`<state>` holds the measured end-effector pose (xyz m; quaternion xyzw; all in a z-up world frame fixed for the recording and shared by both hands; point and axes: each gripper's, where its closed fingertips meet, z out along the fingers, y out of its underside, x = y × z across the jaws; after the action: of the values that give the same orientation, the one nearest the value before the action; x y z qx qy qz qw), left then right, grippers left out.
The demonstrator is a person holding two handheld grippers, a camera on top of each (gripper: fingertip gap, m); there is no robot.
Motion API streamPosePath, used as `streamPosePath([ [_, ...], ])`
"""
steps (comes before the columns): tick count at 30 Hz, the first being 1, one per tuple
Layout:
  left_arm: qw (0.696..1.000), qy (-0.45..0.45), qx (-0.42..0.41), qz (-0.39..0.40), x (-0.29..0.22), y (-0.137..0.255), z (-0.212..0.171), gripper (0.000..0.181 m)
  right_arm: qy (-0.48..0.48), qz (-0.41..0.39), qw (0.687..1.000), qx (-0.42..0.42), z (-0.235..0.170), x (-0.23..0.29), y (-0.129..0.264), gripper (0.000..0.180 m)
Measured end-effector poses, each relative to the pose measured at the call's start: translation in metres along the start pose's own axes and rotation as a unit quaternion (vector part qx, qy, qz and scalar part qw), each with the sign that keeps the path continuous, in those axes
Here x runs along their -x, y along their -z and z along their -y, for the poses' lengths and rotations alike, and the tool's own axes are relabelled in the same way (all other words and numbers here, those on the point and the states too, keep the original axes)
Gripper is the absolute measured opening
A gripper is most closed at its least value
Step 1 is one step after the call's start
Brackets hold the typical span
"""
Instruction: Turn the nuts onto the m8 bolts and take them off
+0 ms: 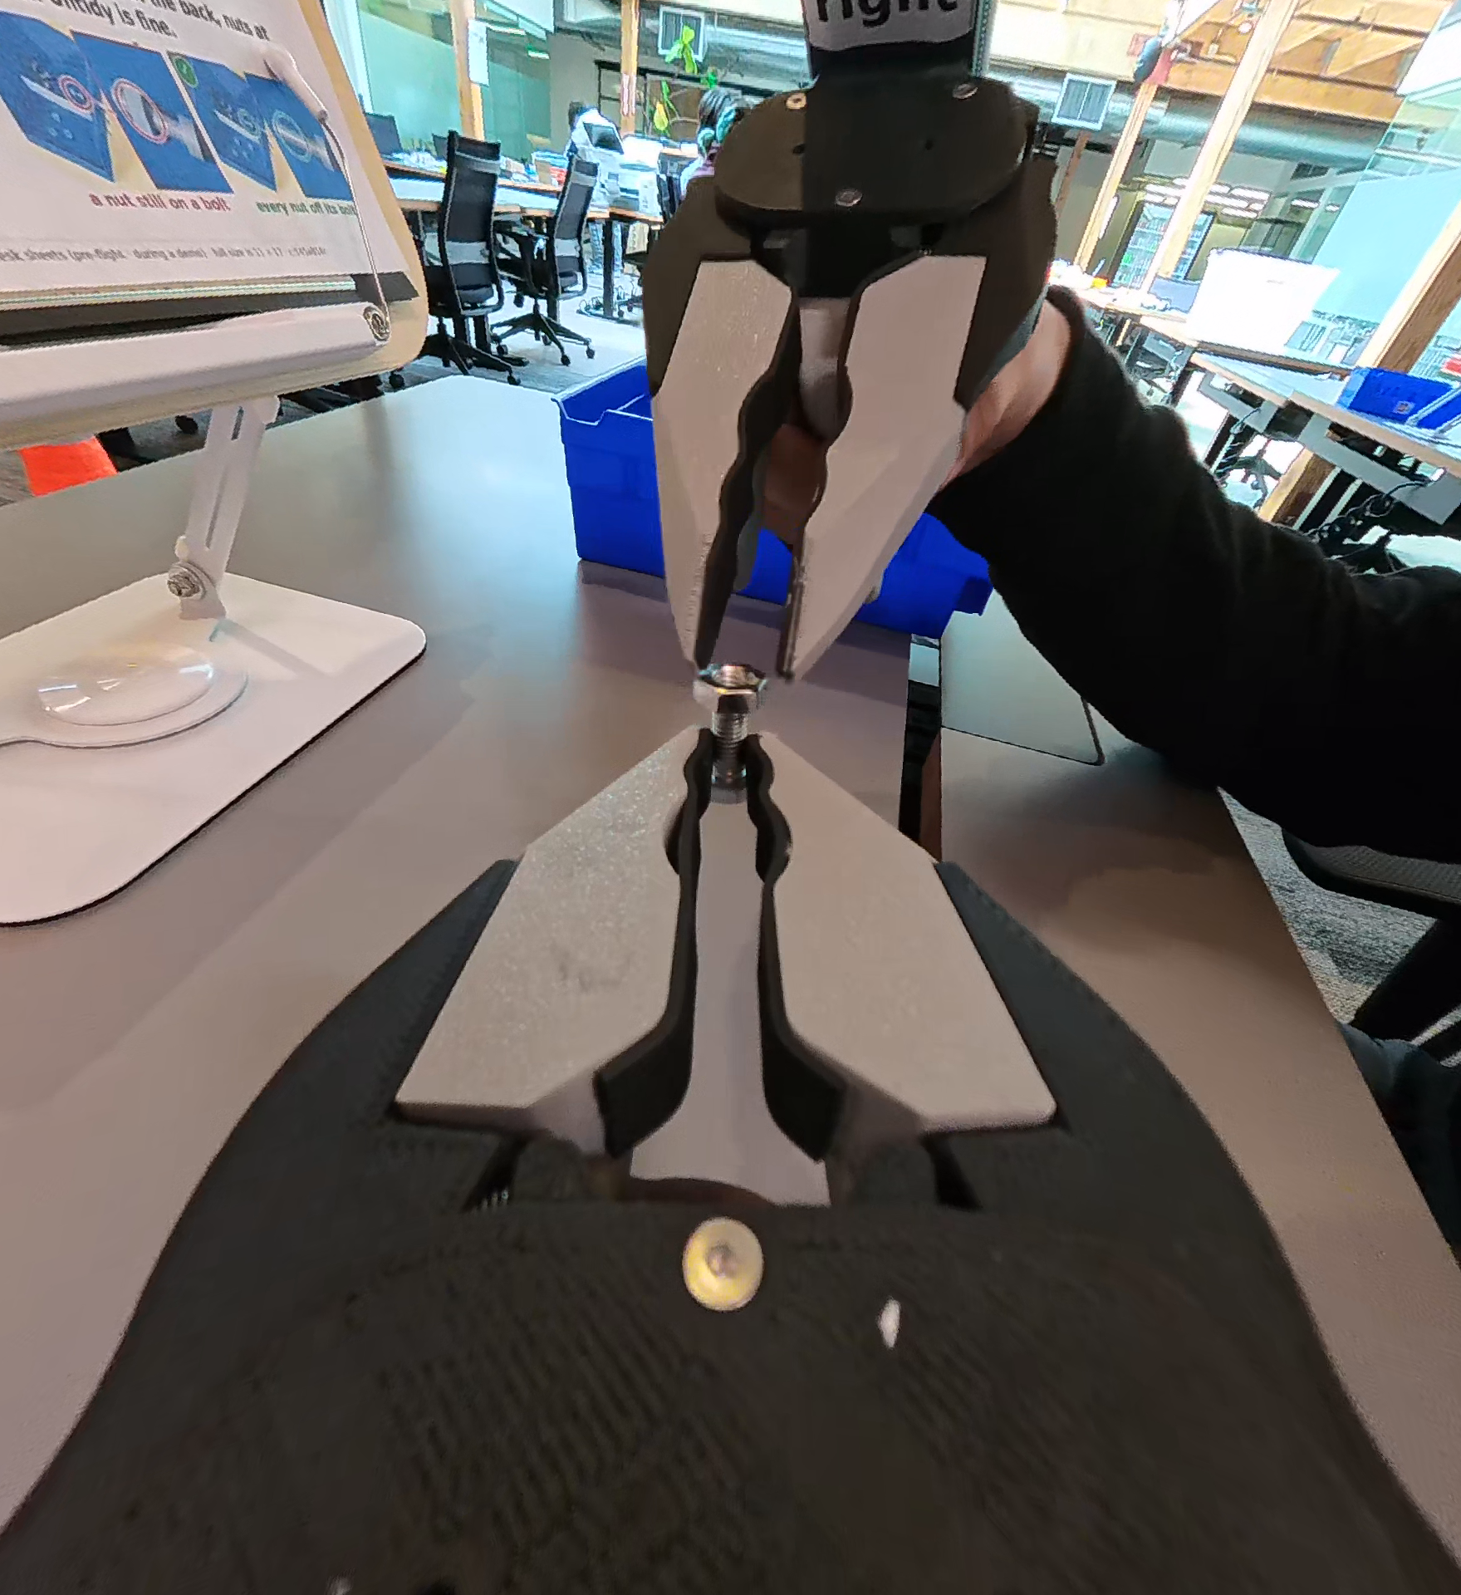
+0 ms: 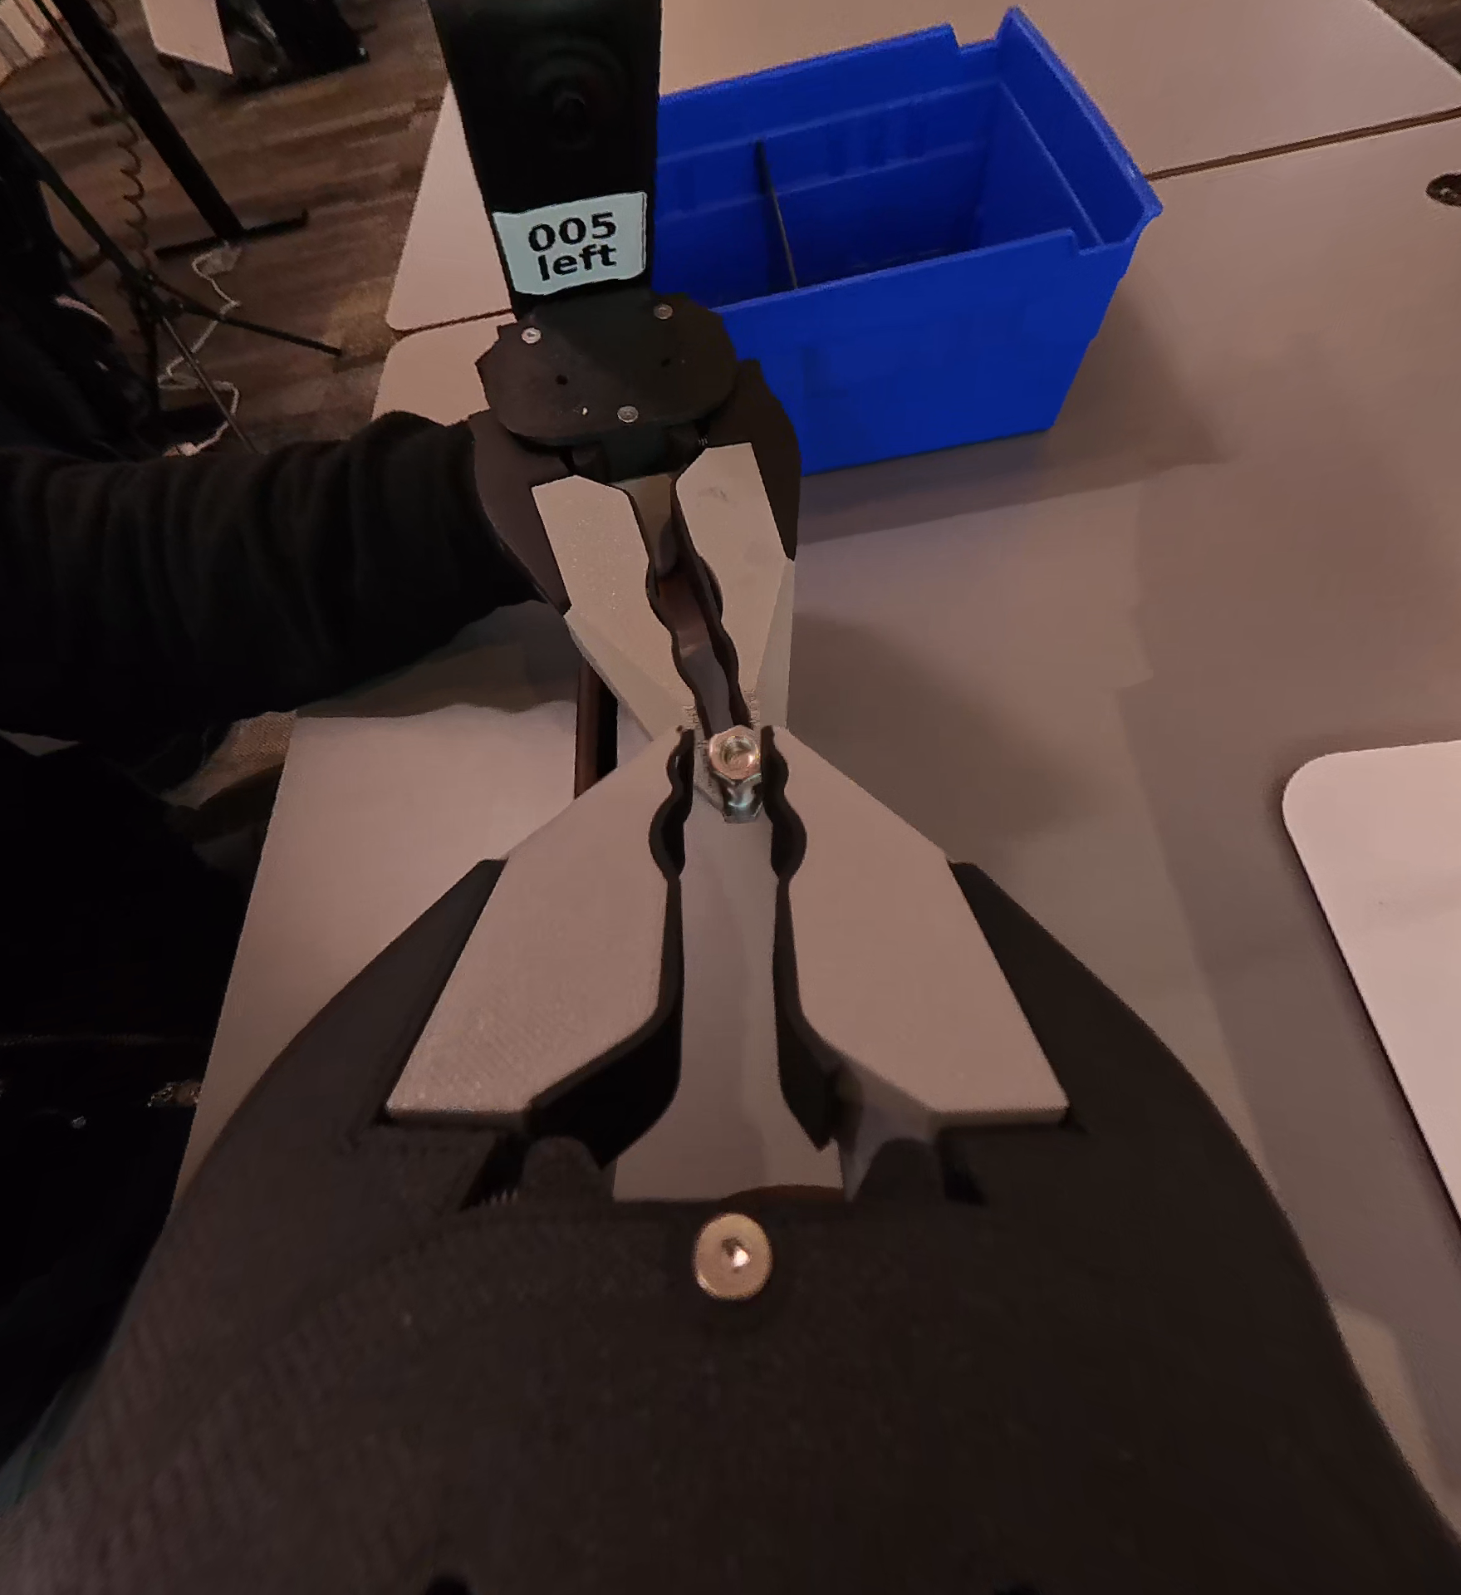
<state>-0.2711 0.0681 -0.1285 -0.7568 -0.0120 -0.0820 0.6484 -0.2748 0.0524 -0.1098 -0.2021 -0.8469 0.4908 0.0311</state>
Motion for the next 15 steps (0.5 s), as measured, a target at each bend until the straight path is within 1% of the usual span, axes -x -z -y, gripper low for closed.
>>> streamPosePath([
  [4, 1.000, 0.000, -0.002, -0.003, -0.0010, 0.0007, 0.0010, 0.005, 0.003, -0.002, 1.000, -0.003, -0.0008, -0.0028, 0.0044, 0.016],
  [8, 1.000, 0.003, -0.005, -0.013, -0.0040, 0.0009, 0.0019, 0.005, 0.015, 0.012, 1.000, -0.019, 0.0015, -0.0002, 0.0090, 0.016],
  [15, 1.000, -0.001, -0.004, -0.023, -0.0084, 0.0004, 0.0021, 0.005, 0.019, 0.027, 0.999, -0.018, -0.0016, 0.0020, 0.0043, 0.018],
])
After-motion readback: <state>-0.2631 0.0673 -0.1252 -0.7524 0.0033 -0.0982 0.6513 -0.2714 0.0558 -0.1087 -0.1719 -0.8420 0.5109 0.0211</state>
